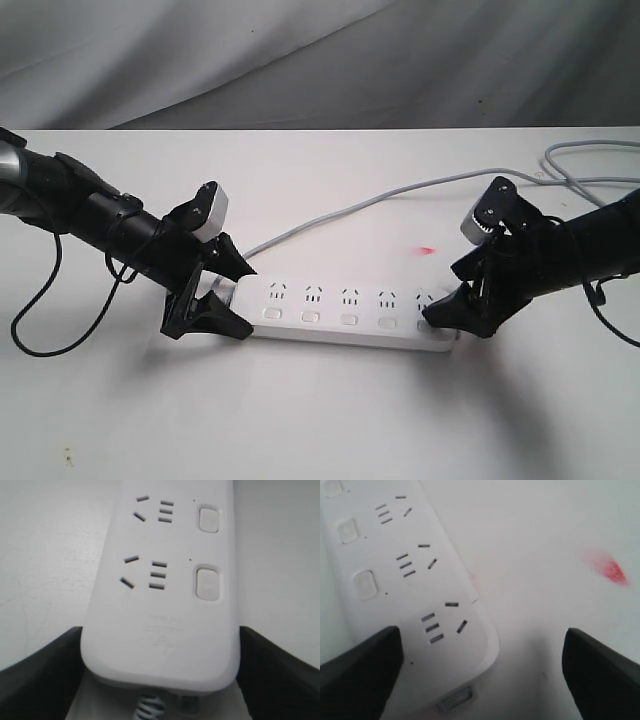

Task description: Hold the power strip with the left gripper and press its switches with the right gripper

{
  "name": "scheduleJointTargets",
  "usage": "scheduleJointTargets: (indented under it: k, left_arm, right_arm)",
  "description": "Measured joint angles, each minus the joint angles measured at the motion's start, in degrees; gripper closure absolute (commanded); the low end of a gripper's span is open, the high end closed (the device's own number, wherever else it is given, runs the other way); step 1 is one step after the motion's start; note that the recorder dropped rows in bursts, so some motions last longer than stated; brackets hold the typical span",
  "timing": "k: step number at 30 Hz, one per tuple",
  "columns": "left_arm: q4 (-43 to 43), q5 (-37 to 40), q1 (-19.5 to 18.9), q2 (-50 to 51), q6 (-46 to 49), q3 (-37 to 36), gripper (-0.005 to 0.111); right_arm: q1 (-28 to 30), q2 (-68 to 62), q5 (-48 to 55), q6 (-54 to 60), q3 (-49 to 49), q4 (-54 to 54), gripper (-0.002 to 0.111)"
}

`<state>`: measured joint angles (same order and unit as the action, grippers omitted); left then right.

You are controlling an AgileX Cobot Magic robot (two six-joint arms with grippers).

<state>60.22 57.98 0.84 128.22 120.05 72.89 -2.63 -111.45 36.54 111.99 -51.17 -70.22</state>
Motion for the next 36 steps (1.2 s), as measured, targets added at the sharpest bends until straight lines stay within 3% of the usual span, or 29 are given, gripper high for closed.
scheduleJointTargets:
  k: [8,26,36]
  left_arm:
    - [-0.43,0.0,-0.1,0.0,0.0,0.0,0.066]
    - [-0.43,0.0,-0.1,0.0,0.0,0.0,0.066]
    - [-0.53,0.0,-0.1,0.0,0.0,0.0,0.066]
  right_arm:
    - [0.34,3.12,3.57,9.12,0.13,-9.05,0.03]
    - [0.34,35.26,5.73,9.93,0.13,-13.51,0.03]
    - [0.34,48.91,-13.6,-28.41,0.13,-5.82,0.03]
